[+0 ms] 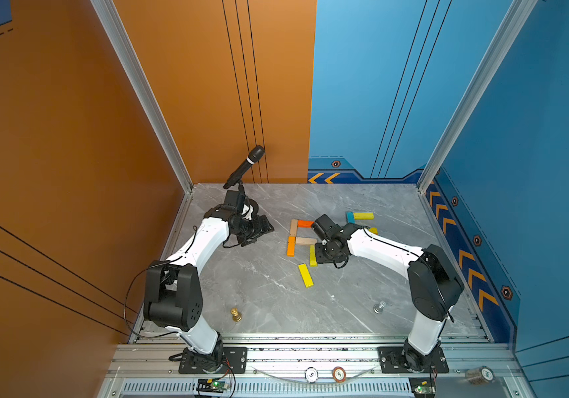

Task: Assemble the number 6 with building blocks
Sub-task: Assemble the building block at the center of the board, then adjust the building block at the center of the board.

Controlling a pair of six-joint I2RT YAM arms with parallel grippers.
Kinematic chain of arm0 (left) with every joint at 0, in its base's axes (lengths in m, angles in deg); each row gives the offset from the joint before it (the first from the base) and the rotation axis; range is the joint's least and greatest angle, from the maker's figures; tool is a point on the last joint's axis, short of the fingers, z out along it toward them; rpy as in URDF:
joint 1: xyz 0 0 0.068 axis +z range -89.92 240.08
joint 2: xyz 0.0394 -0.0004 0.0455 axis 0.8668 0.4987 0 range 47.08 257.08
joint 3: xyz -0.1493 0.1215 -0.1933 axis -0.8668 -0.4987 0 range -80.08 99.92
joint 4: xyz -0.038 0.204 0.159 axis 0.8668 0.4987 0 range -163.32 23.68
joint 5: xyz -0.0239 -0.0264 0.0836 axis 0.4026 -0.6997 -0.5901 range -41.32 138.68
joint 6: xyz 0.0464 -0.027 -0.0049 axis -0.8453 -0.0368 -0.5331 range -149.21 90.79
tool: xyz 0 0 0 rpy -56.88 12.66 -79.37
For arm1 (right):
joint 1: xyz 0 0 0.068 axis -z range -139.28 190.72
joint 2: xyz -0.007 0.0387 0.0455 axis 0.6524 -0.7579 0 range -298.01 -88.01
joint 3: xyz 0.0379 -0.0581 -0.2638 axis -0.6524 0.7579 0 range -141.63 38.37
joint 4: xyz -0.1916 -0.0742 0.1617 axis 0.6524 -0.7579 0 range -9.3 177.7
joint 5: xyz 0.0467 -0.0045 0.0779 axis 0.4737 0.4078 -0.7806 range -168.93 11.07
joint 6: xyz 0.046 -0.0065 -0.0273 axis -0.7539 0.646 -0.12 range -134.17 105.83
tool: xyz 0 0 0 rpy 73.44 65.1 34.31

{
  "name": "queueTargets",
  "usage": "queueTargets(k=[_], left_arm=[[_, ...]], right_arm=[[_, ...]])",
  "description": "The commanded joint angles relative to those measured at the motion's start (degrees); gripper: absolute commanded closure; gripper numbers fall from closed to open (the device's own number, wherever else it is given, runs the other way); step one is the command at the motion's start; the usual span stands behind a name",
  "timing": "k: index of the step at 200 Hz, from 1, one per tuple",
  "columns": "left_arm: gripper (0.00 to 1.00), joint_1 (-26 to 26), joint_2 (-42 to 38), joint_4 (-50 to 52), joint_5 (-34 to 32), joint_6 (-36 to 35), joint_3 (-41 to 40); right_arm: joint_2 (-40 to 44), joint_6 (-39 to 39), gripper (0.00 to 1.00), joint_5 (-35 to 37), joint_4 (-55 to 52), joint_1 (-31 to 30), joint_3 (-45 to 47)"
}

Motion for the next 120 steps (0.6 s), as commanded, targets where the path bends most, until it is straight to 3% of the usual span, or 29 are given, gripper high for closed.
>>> queueTargets(k=[1,120], left_arm=[[0.16,0.6,-0.4,0.1,0.4,-0.2,-0.7],[0.17,0.6,-0.7,0.1,0.5,-0.3,-0.6]], right_arm=[[-0.3,1.6,0.56,0.2,1.6,-1.8,0.9],[-7.0,1.9,0.63,-0.7,0.5,-3.2,-2.2]])
